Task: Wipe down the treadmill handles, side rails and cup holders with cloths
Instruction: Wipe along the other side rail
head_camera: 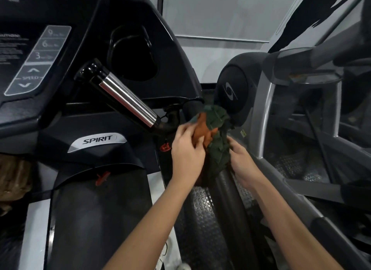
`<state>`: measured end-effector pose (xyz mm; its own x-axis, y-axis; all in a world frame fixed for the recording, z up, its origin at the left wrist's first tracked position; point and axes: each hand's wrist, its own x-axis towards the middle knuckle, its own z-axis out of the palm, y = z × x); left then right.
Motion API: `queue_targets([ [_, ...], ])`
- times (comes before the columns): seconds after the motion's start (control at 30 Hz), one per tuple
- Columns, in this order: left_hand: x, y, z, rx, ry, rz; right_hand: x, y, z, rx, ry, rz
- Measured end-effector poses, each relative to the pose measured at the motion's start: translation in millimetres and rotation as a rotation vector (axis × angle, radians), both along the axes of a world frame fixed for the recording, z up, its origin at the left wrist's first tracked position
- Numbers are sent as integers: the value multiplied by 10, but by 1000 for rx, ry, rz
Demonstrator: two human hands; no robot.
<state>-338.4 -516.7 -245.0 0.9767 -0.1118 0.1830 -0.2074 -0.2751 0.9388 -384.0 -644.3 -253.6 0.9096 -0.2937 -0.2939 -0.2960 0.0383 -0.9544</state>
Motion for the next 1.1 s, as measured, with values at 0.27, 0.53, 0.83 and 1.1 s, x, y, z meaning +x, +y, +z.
queue_targets([
  [0.27,295,-177,61,-2,59,17,4,-15,-29,32,-38,21],
  [0.53,-310,45,-56,63,61,-143,-12,-55,-57,14,-19,-28],
  [0.83,-35,-78,-93,-151,193,-2,-192,-76,-70,102,-15,22],
  [1.1,-610,95,-196,-357,358,-85,-211,-29,-65,102,-8,-13],
])
